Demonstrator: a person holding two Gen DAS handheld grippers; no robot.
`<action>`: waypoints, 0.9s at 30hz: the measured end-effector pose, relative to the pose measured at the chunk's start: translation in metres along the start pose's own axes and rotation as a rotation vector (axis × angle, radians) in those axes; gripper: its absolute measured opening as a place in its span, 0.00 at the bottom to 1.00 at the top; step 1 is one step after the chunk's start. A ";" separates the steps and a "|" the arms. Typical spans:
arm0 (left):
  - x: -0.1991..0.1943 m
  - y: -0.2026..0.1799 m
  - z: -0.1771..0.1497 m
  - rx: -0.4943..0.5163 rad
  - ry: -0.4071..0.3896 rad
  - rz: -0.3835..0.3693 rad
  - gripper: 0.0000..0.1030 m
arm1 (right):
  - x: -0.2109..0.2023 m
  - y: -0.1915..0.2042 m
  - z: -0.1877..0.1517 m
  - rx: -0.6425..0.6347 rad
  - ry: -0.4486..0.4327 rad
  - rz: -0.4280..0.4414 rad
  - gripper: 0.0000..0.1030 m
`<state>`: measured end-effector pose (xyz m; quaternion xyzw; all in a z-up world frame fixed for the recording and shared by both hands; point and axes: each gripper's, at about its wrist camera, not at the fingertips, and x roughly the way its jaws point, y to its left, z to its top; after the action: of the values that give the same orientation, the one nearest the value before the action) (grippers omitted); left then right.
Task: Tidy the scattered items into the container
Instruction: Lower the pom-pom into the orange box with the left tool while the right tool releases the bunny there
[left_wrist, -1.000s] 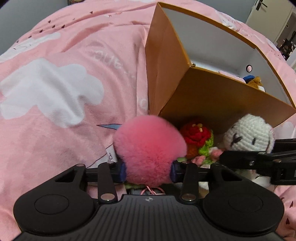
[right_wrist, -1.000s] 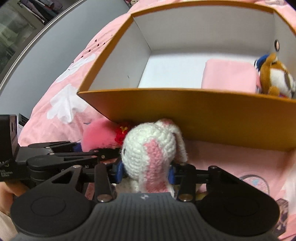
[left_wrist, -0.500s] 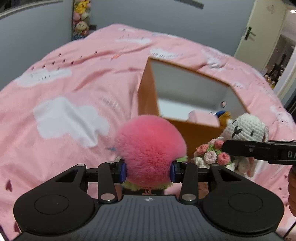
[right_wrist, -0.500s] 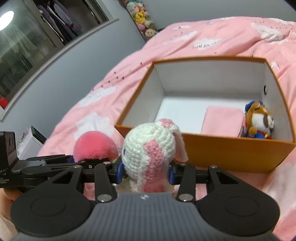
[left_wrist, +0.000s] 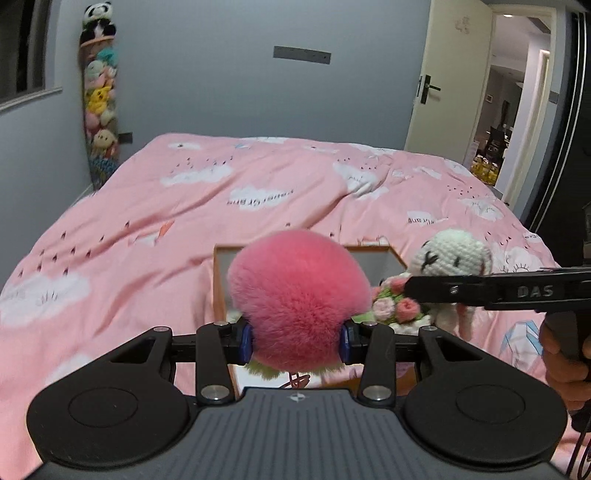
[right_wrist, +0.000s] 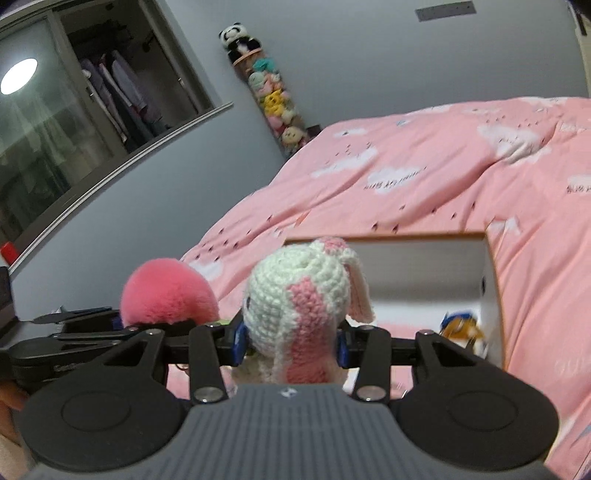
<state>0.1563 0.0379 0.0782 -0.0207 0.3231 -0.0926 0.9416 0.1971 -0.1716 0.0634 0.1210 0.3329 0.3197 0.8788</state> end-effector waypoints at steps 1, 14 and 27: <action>0.008 -0.001 0.006 -0.001 0.007 -0.002 0.46 | 0.005 -0.005 0.004 0.011 0.001 -0.007 0.45; 0.098 -0.005 -0.004 0.101 0.270 0.032 0.46 | 0.105 -0.048 -0.003 0.086 0.250 0.010 0.46; 0.131 -0.015 -0.022 0.271 0.412 0.111 0.47 | 0.159 -0.062 -0.014 0.103 0.428 0.081 0.49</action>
<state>0.2417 -0.0011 -0.0166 0.1426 0.4935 -0.0852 0.8537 0.3085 -0.1171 -0.0543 0.1084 0.5227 0.3558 0.7671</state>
